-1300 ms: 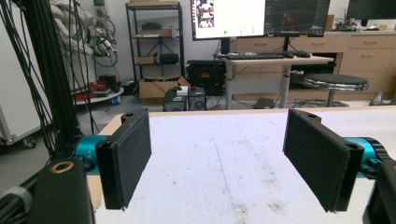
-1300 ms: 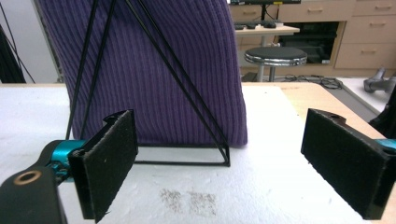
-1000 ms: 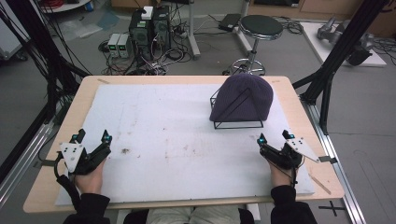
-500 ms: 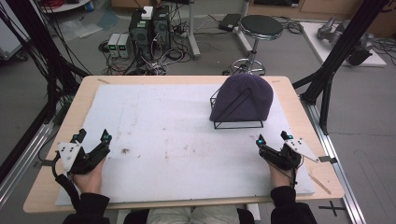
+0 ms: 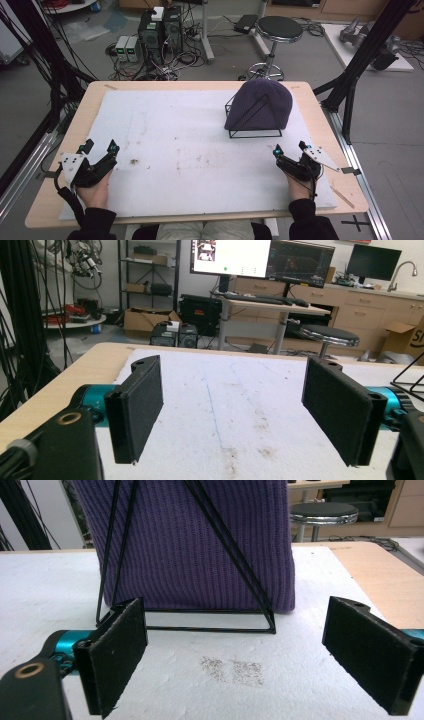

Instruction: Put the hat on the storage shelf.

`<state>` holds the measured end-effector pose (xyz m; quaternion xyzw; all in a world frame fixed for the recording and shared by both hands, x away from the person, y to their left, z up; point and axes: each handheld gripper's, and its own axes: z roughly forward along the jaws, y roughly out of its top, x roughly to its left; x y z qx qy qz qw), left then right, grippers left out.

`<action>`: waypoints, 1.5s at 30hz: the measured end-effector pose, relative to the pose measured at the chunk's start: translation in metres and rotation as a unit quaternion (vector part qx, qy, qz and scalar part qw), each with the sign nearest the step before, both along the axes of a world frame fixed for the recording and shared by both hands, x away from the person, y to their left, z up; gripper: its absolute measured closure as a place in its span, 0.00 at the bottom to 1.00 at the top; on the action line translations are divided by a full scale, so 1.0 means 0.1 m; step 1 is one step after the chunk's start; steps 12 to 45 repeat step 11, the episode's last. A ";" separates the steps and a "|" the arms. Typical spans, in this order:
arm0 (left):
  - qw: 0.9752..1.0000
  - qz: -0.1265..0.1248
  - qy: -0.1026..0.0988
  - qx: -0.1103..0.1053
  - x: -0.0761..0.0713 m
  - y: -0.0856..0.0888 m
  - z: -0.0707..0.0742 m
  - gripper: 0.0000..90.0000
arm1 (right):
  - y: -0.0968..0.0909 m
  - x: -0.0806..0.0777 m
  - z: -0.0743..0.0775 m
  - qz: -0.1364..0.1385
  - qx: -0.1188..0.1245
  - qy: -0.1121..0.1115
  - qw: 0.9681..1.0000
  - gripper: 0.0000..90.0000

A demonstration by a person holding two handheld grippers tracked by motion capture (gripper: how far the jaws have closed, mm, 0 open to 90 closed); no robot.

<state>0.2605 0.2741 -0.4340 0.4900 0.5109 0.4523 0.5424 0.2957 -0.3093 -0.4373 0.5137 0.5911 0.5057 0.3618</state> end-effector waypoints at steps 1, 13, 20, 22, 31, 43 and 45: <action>1.000 -0.001 0.000 0.000 0.00 0.00 0.00 0.27 | 0.00 0.00 0.00 0.002 0.000 0.001 1.000 0.11; 1.000 -0.013 0.012 0.000 0.03 -0.01 -0.02 0.28 | 0.05 0.01 0.00 0.011 -0.031 -0.001 0.999 0.11; 1.000 -0.013 0.012 0.000 0.03 -0.01 -0.02 0.28 | 0.05 0.01 0.00 0.011 -0.031 -0.001 0.999 0.11; 1.000 -0.013 0.012 0.000 0.03 -0.01 -0.02 0.28 | 0.05 0.01 0.00 0.011 -0.031 -0.001 0.999 0.11; 1.000 -0.013 0.012 0.000 0.03 -0.01 -0.02 0.28 | 0.05 0.01 0.00 0.011 -0.031 -0.001 0.999 0.11; 1.000 -0.013 0.012 0.000 0.03 -0.01 -0.02 0.28 | 0.05 0.01 0.00 0.011 -0.031 -0.001 0.999 0.11; 1.000 -0.013 0.012 0.000 0.03 -0.01 -0.02 0.28 | 0.05 0.01 0.00 0.011 -0.031 -0.001 0.999 0.11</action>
